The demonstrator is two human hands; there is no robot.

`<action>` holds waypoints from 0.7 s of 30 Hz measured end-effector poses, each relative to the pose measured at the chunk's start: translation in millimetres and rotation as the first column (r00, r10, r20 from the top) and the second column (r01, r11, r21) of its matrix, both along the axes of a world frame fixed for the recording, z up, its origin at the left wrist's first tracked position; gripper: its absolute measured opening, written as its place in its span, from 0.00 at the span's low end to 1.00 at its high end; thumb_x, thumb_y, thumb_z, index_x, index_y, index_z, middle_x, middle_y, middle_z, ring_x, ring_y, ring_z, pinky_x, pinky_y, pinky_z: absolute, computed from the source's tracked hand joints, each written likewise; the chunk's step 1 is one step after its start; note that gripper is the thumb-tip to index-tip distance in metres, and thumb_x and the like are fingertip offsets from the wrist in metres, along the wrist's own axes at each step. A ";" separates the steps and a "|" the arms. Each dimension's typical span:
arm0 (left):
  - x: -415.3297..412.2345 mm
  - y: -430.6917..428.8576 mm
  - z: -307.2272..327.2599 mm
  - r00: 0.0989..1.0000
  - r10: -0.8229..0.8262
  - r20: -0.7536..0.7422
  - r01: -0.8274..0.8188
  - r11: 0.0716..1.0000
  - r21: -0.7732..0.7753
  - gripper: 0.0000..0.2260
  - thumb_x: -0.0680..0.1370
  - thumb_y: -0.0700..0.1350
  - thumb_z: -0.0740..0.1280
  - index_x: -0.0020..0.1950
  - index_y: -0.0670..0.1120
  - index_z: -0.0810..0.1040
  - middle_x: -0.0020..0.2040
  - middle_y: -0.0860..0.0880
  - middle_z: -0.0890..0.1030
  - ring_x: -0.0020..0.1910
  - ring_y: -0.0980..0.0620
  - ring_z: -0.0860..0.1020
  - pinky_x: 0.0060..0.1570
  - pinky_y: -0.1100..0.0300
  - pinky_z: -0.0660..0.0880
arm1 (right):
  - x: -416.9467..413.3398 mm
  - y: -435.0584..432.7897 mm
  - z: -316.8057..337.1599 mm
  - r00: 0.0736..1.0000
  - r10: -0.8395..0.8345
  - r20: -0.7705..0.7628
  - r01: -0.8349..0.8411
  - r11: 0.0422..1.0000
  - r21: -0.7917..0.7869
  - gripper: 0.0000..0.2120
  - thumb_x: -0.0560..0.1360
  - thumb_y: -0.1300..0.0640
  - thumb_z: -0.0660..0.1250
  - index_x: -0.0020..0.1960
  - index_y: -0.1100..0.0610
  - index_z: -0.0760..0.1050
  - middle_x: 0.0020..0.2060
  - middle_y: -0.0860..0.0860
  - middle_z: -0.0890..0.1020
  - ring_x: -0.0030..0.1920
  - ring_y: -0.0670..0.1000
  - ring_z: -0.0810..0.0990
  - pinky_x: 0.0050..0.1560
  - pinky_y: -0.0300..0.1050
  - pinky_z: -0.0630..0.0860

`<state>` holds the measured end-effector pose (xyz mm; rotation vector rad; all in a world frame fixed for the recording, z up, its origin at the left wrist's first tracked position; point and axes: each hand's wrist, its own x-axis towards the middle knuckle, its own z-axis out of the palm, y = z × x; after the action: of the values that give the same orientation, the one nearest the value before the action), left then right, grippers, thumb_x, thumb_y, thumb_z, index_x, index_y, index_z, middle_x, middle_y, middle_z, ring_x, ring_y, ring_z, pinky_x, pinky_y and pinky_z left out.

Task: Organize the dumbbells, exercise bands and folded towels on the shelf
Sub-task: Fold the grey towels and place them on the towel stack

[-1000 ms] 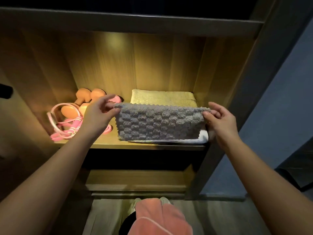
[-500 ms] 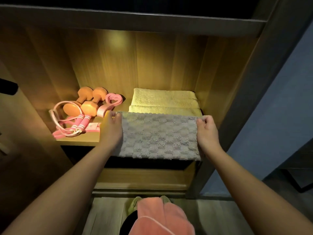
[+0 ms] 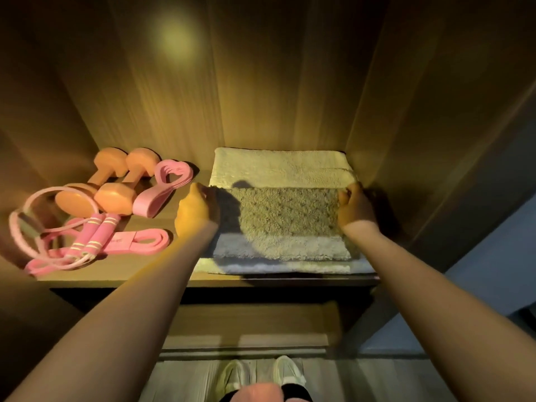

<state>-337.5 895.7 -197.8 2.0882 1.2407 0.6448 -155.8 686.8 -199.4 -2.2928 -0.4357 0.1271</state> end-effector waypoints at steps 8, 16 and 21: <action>16.7 5.9 -17.1 0.977 0.022 -0.213 0.046 0.949 0.311 0.12 0.84 0.48 0.54 0.58 0.41 0.68 0.49 0.39 0.79 0.46 0.37 0.78 0.45 0.44 0.76 | 10.6 12.9 -25.9 0.967 -0.023 0.253 0.102 0.947 -0.305 0.08 0.83 0.58 0.54 0.59 0.60 0.67 0.54 0.59 0.76 0.51 0.60 0.76 0.45 0.51 0.72; 24.0 -37.5 8.7 0.785 -0.362 -0.503 0.576 0.724 0.379 0.32 0.79 0.52 0.64 0.79 0.48 0.55 0.79 0.50 0.54 0.79 0.50 0.51 0.76 0.48 0.52 | -29.9 15.6 10.2 0.934 0.235 0.271 -0.126 0.922 -0.367 0.24 0.83 0.54 0.52 0.78 0.53 0.53 0.78 0.52 0.54 0.76 0.58 0.57 0.73 0.56 0.58; 33.7 -63.5 -21.8 0.698 -0.492 -0.520 0.662 0.720 0.209 0.25 0.84 0.54 0.44 0.80 0.49 0.47 0.81 0.51 0.45 0.79 0.53 0.41 0.76 0.48 0.40 | -51.1 32.4 -16.8 0.855 0.517 0.038 -0.423 0.738 -0.526 0.26 0.83 0.47 0.43 0.79 0.46 0.39 0.77 0.41 0.37 0.77 0.48 0.32 0.76 0.58 0.36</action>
<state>-303.7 832.2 -219.7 2.8844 0.5627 0.1138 -207.0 719.1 -216.2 -2.6581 -1.2129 0.3187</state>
